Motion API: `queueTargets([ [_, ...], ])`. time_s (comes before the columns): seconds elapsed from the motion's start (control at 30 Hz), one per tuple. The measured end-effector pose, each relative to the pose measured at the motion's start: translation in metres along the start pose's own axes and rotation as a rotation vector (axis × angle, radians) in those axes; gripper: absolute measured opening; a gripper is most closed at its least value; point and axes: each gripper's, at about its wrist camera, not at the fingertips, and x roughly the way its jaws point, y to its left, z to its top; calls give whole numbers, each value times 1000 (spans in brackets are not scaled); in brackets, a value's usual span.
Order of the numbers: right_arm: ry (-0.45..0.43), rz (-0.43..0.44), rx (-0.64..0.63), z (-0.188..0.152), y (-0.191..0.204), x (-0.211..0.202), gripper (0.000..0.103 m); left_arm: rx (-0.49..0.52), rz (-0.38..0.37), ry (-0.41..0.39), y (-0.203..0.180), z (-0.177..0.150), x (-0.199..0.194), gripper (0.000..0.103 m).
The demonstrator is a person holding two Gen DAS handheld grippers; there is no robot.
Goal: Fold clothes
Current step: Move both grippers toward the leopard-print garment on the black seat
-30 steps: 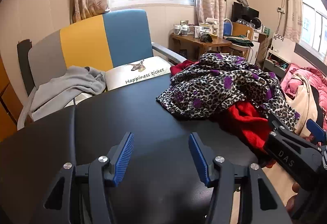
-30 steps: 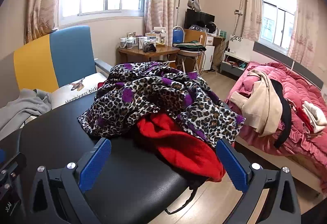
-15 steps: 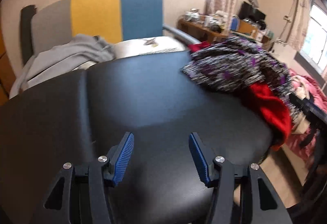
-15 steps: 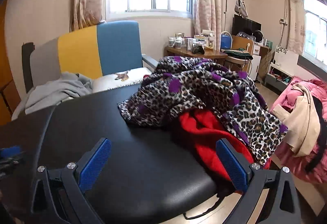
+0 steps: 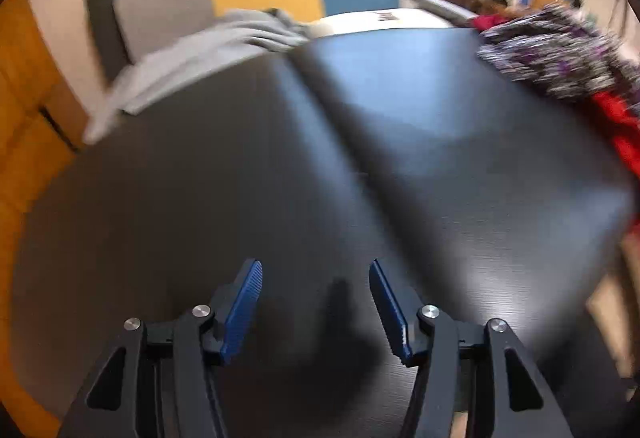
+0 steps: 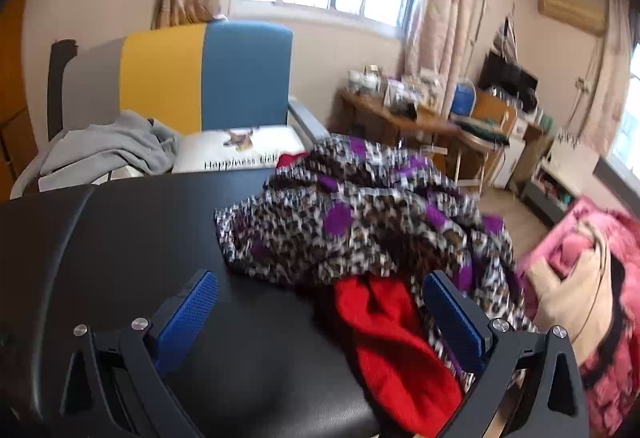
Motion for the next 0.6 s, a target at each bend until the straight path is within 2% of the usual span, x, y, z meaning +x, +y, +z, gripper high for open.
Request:
queueTargets([
  [0.13,4,25,31,-3,-1,16,103,-83,210,18,50,-4,13,57],
  [0.3,2,122,108,-11,3,43,103,-193,481,63,113,-31,3,57],
  [0.33,-1,138,106,-12,5,47,103,-224,517,77,124,-39,0,57],
  [0.53,-50,206,-5,4,5,60,103,-483,578,217,176,-111,-36,56],
  [0.6,-64,197,-84,11,3,65,103,-554,544,199,178,-116,-56,56],
])
